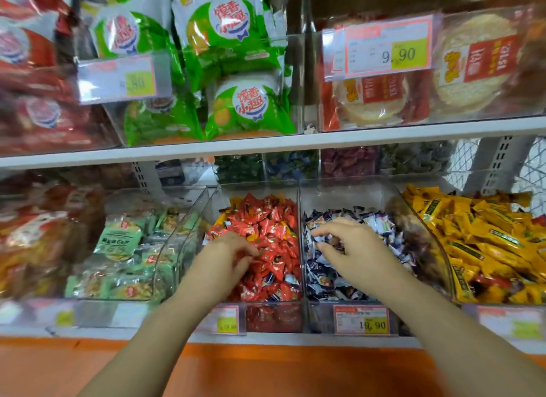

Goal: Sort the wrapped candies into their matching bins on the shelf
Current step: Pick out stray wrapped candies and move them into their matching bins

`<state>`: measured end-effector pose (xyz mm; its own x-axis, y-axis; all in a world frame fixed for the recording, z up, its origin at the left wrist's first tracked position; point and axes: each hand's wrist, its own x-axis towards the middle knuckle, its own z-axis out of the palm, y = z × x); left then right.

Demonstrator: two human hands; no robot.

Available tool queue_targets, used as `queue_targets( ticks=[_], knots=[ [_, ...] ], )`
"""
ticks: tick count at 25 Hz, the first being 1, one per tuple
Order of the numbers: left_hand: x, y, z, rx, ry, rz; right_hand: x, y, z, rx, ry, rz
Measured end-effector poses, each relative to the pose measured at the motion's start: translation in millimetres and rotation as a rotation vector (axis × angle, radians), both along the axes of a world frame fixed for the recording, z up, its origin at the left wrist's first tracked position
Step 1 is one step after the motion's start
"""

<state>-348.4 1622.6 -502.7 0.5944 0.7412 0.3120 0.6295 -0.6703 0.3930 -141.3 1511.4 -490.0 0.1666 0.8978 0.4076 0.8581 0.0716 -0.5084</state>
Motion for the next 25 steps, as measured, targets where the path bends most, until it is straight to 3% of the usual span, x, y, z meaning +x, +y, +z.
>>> queue_targets(
  ticks=[2, 5, 9, 15, 19, 22, 25],
  knots=[
    [11, -6, 1, -0.140, 0.175, -0.160, -6, 2, 0, -0.028, -0.009, 0.031],
    [22, 3, -9, -0.142, 0.406, -0.203, -10, 4, 0, -0.068, -0.021, 0.059],
    [26, 17, -18, -0.181, 0.411, -0.166, -6, 3, -1, -0.090, -0.029, 0.066],
    [33, 15, -21, 0.006, 0.432, -0.119, -1, -2, 1, -0.116, -0.013, 0.059],
    [20, 12, -3, -0.301, 0.195, -0.224, 3, -5, 2, -0.113, 0.004, 0.064],
    [16, 11, 2, -0.528, 0.290, -0.295, 5, -7, 2, -0.131, -0.006, 0.066],
    [24, 9, -3, -0.556, 0.388, -0.316, 4, -8, -1, -0.156, 0.019, 0.073]
  ],
)
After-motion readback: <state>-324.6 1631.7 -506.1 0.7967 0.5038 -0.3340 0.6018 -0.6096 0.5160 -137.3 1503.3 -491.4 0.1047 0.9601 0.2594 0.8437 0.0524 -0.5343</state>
